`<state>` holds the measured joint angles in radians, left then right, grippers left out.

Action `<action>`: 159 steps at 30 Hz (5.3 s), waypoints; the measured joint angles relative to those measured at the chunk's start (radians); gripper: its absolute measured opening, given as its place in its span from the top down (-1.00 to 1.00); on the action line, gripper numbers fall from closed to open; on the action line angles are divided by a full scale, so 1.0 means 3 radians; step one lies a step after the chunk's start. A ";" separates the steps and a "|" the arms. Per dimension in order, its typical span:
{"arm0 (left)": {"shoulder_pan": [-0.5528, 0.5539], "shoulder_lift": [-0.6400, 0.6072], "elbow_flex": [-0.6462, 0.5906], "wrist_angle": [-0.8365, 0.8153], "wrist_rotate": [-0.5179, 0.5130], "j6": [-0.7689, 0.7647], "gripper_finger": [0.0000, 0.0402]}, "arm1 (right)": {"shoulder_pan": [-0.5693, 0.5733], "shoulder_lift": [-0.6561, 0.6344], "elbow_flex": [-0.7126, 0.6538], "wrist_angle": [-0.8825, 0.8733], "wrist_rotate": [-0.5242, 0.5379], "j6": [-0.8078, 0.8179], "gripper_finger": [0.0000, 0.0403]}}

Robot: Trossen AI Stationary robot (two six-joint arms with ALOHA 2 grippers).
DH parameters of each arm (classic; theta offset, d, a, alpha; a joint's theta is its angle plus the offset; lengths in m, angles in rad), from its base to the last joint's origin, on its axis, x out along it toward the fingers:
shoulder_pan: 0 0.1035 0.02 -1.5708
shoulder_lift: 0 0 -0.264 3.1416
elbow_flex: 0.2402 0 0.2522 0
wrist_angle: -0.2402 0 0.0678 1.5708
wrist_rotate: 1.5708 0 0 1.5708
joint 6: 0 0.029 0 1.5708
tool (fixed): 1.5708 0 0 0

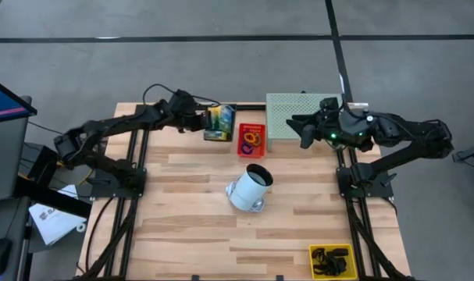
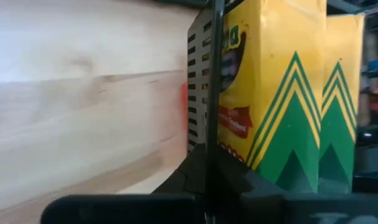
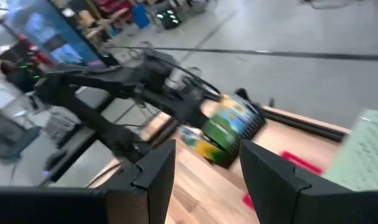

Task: Pick & Place Office Desk Supplies
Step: Put the black bin on the shelf

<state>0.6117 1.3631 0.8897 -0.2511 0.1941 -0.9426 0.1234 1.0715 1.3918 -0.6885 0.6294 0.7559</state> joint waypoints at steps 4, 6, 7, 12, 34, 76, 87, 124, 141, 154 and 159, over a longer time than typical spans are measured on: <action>-0.0038 0.0006 0.0228 0.0017 0.0008 -0.0015 1.00 | -0.0055 -0.0056 -0.0003 -0.0209 0.0010 0.0119 0.13; -0.0039 0.0046 0.0345 0.0023 0.0027 -0.0002 1.00 | -0.0053 -0.0080 0.0000 -0.0217 0.0013 0.0160 0.13; -0.0032 0.0062 0.0394 0.0015 0.0040 -0.0002 1.00 | -0.0052 -0.0107 0.0000 -0.0244 0.0022 0.0185 0.13; -0.0008 0.0273 0.0727 0.0003 0.0139 0.0070 1.00 | -0.0051 -0.0214 0.0001 -0.0425 0.0106 0.0277 0.13; -0.0449 0.1524 0.2140 -0.0052 0.0137 -0.0139 1.00 | -0.0212 -0.0127 0.0001 -0.0995 0.0239 0.1147 0.20; -0.0568 0.1233 0.2144 -0.0601 -0.0153 0.0239 1.00 | -0.1295 0.1802 0.1406 -0.1823 -0.1148 0.1027 -0.29; -0.0603 0.1233 0.2144 -0.0596 -0.0122 0.0231 1.00 | -0.1303 0.1903 0.1404 -0.1880 -0.1165 0.1048 -0.21; -0.0460 0.0809 0.2140 -0.0829 -0.0387 0.0562 0.56 | -0.1352 0.1903 0.1398 -0.1886 -0.1226 0.0737 0.98; -0.0411 -0.0204 0.1713 -0.1058 -0.0468 0.0711 0.39 | -0.1872 0.1700 0.1397 -0.2256 -0.1286 0.0508 0.98; -0.0605 -0.1051 0.1230 -0.1027 -0.0409 0.0774 0.40 | -0.2739 0.1467 0.1400 -0.2427 -0.2076 -0.0157 0.98; -0.0651 -0.1265 0.1112 -0.1027 -0.0409 0.0761 0.40 | -0.3038 0.1329 0.1376 -0.2471 -0.2243 -0.0307 0.98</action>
<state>0.4165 0.9836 1.2233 -0.5592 0.0715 -0.7143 -0.7880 1.4703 1.8045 -1.4297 -0.0436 0.6638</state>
